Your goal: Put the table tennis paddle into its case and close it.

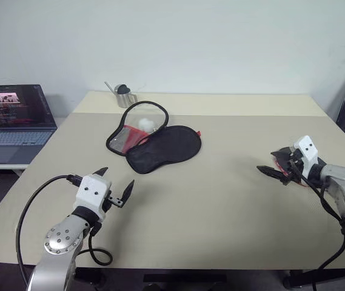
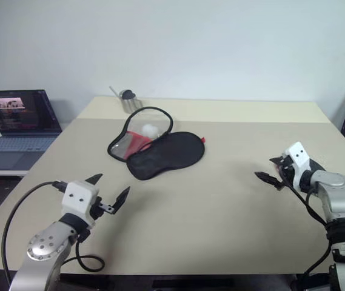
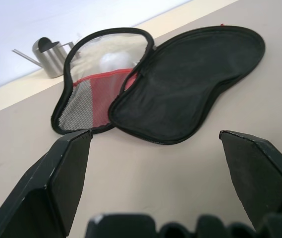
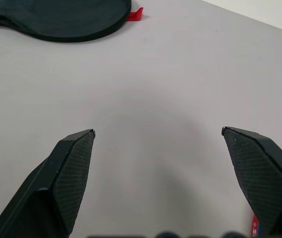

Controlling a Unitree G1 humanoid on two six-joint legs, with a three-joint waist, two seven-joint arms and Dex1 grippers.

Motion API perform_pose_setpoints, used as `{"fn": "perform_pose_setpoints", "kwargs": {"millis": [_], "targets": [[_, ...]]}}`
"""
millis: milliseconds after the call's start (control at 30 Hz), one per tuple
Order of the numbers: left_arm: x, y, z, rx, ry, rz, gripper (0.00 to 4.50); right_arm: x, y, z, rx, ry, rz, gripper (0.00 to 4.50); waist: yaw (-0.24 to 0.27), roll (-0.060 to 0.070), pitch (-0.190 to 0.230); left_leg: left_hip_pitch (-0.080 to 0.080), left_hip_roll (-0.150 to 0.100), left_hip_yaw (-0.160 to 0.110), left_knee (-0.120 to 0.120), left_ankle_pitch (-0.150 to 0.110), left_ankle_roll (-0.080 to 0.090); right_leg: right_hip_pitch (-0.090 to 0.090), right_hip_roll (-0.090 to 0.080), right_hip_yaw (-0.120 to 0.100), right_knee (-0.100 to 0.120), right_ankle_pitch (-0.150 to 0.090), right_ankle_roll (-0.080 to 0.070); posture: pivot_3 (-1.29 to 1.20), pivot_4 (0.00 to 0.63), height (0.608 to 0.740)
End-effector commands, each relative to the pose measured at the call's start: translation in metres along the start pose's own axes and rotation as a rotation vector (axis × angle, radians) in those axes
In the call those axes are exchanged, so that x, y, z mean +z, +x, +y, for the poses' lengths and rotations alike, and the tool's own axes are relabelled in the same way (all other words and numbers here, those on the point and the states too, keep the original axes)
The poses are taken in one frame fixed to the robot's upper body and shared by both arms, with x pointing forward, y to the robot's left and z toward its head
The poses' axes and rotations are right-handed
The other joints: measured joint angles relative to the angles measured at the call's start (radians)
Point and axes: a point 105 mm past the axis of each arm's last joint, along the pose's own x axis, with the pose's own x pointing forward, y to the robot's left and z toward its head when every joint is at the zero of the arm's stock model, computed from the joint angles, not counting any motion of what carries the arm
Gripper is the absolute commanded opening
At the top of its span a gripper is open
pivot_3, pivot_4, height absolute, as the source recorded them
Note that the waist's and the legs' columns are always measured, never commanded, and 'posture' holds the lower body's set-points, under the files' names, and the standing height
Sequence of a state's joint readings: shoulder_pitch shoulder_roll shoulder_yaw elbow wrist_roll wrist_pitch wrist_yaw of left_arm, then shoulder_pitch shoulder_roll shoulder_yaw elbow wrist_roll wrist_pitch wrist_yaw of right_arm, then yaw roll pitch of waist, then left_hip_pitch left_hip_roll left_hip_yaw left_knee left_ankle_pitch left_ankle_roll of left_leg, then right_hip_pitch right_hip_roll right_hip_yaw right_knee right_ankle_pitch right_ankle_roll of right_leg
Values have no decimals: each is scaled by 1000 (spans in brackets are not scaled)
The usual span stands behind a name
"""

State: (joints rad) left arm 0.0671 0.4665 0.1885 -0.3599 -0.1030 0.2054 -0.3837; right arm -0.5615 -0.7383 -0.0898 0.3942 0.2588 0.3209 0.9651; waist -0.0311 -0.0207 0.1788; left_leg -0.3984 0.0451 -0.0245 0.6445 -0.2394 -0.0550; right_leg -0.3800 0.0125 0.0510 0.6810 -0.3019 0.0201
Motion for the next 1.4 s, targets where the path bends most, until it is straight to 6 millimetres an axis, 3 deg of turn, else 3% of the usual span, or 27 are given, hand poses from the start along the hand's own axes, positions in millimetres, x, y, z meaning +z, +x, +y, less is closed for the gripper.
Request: {"fn": "perform_pose_setpoints", "kwargs": {"millis": [33,133,400,833,1100,1200,1400], "targets": [[7,2,0,10,18,-34,4500,15,-7,-1,12,-32,-30,4493,0,0,0,0,0,0,0,0,0,0,0,0,0,0,0,0,150,740],[9,4,3,25,-3,-51,4500,22,-5,-1,1,-28,-56,4493,0,0,0,0,0,0,0,0,0,0,1,0,0,0,0,0,150,740],[10,5,10,19,-14,-72,4500,36,1,22,81,-37,-79,4493,0,0,0,0,0,0,-1,0,0,0,1,0,0,0,0,0,150,740],[9,3,42,52,-22,-74,4500,70,42,79,253,-10,-200,4493,0,0,1,-1,0,-1,-1,0,0,-1,1,-1,0,0,0,0,150,740],[7,27,41,-23,-141,-46,4500,105,51,116,376,43,-266,4493,0,0,1,-2,0,-2,0,0,0,-2,1,-3,1,0,0,0,150,740],[4,28,44,-65,-164,-23,4500,114,53,130,412,22,-278,4493,0,0,1,-2,0,-2,-1,0,0,-2,1,-3,0,0,0,0,150,740],[3,47,38,-120,-318,30,4500,112,50,131,406,4,-292,4493,2,0,1,-4,0,-2,-1,0,0,-4,1,-4,1,0,0,0,150,740]]}}
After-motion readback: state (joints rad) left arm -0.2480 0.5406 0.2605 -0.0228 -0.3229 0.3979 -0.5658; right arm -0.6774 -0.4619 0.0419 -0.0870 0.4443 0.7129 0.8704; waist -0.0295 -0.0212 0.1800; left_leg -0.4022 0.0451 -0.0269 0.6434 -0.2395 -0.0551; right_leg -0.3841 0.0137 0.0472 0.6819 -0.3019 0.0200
